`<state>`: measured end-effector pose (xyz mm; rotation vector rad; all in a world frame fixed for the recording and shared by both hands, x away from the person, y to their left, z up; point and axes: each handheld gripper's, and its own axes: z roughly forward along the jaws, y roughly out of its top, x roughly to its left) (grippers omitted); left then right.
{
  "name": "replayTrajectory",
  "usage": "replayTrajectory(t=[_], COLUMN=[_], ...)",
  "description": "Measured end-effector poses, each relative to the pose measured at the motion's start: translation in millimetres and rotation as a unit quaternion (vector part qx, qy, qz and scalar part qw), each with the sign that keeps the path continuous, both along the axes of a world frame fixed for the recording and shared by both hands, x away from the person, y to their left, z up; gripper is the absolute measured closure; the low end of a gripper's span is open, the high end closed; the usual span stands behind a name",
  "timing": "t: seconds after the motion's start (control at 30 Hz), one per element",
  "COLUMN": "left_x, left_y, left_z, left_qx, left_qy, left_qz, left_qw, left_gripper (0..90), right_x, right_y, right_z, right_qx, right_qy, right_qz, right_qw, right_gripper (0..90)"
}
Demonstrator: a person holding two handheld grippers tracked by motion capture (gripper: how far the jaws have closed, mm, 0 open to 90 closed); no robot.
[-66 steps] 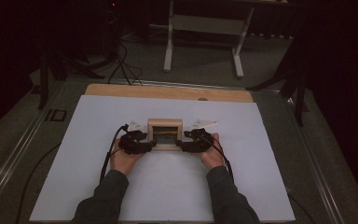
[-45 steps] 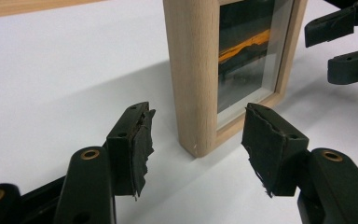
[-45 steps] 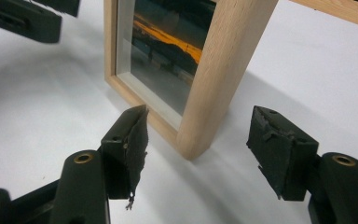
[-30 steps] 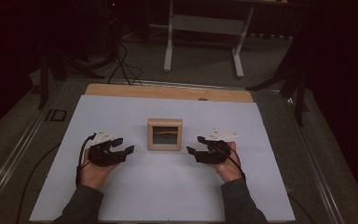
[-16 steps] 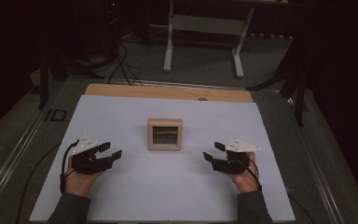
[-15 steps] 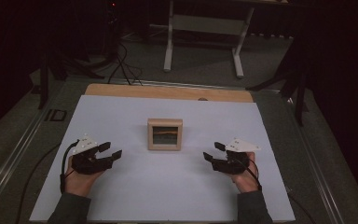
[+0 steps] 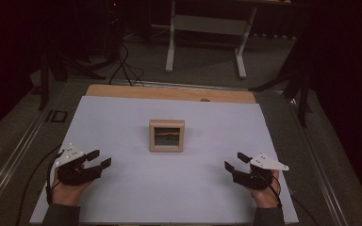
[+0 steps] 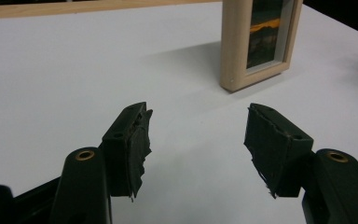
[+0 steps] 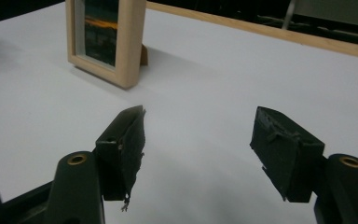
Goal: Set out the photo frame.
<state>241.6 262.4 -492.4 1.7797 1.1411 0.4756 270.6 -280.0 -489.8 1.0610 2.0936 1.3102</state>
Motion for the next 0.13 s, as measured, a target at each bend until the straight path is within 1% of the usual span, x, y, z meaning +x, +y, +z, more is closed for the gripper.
replayTrajectory(t=[0.03,0.13], left_x=[-1.5,-4.4], left_y=[1.4,5.0], left_z=[-0.8,-2.8], left_qx=[-0.002,0.008], left_qy=[0.001,0.001], left_qz=[0.003,0.008], left_qw=[1.0,0.9999], left_gripper=[39.8,39.8], right_x=[-1.9,-4.8], right_y=[-2.0,-7.2], right_z=[-1.1,-3.5], right_qx=[0.0,0.003], right_qy=[0.0,0.0], right_qz=[-0.003,-0.012], right_qw=[1.0,0.9999], right_gripper=[33.4,32.9])
